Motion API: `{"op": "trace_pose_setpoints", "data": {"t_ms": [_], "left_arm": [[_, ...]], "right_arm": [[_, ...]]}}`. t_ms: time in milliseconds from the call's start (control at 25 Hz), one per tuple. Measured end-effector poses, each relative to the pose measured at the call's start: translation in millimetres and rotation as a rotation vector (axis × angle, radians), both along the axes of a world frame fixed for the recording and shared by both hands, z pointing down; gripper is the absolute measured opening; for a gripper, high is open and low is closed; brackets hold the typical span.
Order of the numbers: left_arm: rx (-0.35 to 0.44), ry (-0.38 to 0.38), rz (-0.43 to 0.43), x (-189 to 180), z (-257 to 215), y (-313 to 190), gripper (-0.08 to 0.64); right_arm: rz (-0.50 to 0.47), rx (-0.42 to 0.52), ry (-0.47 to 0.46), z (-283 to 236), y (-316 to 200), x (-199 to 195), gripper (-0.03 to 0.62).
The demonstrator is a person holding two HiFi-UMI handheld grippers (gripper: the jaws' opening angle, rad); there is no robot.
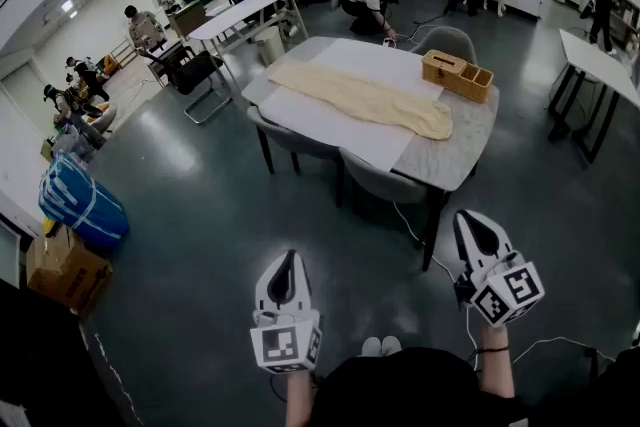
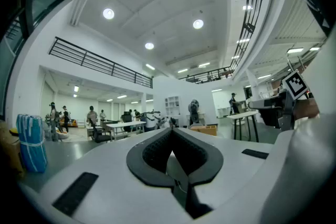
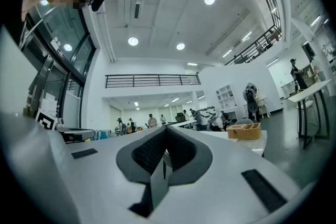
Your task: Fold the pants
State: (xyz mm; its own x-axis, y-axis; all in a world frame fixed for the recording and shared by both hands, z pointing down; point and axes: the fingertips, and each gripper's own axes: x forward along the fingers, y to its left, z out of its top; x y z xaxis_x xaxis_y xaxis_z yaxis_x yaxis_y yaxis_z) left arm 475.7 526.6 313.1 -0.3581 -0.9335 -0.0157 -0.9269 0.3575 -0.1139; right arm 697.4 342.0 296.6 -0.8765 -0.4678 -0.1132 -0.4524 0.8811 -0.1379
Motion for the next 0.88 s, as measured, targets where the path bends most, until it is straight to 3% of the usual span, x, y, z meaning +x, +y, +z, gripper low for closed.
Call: {"op": "trace_pose_setpoints", "data": {"t_ms": [480,880], "left_arm": [[-0.009,0.025,0.005,7,8,-5,0.014],[-0.034,0.046,-0.037,-2,14,-12,0.014]], "right_arm": [[-0.012,-0.007,0.001,5,-5,2,0.014],[-0.073,0.01,0.022,8,-11,-22,0.014]]}}
